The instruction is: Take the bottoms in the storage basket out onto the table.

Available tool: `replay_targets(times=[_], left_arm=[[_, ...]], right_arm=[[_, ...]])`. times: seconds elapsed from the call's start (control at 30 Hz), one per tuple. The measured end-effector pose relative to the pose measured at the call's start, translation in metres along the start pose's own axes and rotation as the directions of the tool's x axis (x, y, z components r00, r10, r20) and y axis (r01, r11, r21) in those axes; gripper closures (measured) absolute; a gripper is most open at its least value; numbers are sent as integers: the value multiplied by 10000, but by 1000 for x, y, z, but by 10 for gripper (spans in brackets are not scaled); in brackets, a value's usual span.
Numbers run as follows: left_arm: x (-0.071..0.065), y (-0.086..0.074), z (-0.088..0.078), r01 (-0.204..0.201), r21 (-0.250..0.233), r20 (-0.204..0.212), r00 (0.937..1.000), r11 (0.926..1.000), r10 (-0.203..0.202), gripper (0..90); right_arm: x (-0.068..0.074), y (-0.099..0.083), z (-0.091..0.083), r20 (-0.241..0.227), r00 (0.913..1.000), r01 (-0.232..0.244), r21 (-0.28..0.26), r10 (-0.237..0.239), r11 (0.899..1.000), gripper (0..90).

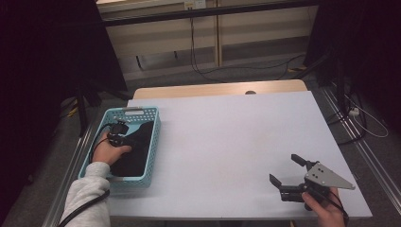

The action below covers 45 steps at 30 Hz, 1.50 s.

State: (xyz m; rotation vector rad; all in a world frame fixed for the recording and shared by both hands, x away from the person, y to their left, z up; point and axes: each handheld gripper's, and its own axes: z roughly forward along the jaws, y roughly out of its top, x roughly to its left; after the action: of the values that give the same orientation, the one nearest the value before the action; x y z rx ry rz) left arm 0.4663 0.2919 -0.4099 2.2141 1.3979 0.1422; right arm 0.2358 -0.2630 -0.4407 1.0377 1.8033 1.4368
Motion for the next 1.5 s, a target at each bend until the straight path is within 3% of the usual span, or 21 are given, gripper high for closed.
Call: replay_targets(times=[0.1,0.3,0.4,0.47,0.6,0.8,0.87,0.97,1.1,1.17,1.3,1.4,1.47,1.5], left_arm=[[5,3,-14,229,-163,83,9997,9996,-228,746],[9,10,-40,305,-764,168,9994,9966,-293,752],[9,14,-52,403,-1138,446,9984,9927,-354,753],[8,18,-58,463,-1416,547,9977,9888,-389,754],[0,28,-71,210,-1828,541,9985,9829,-112,755],[-14,45,-91,93,-2779,747,9971,9606,119,756],[-20,51,-100,-123,-2841,814,9960,9587,369,756],[-29,60,-114,-348,-3262,838,9943,9447,656,756],[-45,72,-130,-550,-3999,922,9907,9149,999,756],[-57,77,-134,-809,-4202,831,9884,9038,1271,757],[-86,87,-139,-1198,-4643,1042,9765,8776,1884,757],[-110,94,-136,-1576,-4873,1129,9640,8589,2409,758],[-125,98,-132,-1850,-4865,1168,9548,8539,2734,758],[-131,99,-130,-1878,-4853,1182,9536,8539,2769,757]], right_arm=[[-1,0,0,30,10000,-3,9,3,10000,8],[0,0,1,-2,10000,24,25,-24,10000,8],[0,0,1,2,10000,17,20,-17,10000,8],[0,0,1,12,10000,5,14,-5,10000,8],[-1,0,1,-1,10000,5,2,-5,10000,8],[0,0,0,-5,10000,6,-3,-6,10000,8],[-1,0,0,3,10000,-2,9,2,10000,8],[-1,0,1,-31,10000,10,4,-10,10000,8],[0,0,1,-39,10000,12,32,-12,10000,8],[0,0,1,-58,10000,6,29,-6,10000,8],[0,0,1,-53,10000,36,13,-36,10000,8],[0,0,1,-64,10000,12,43,-12,10000,8],[0,0,1,-66,10000,36,42,-36,10000,8],[0,0,0,-75,10000,34,44,-34,10000,8]])
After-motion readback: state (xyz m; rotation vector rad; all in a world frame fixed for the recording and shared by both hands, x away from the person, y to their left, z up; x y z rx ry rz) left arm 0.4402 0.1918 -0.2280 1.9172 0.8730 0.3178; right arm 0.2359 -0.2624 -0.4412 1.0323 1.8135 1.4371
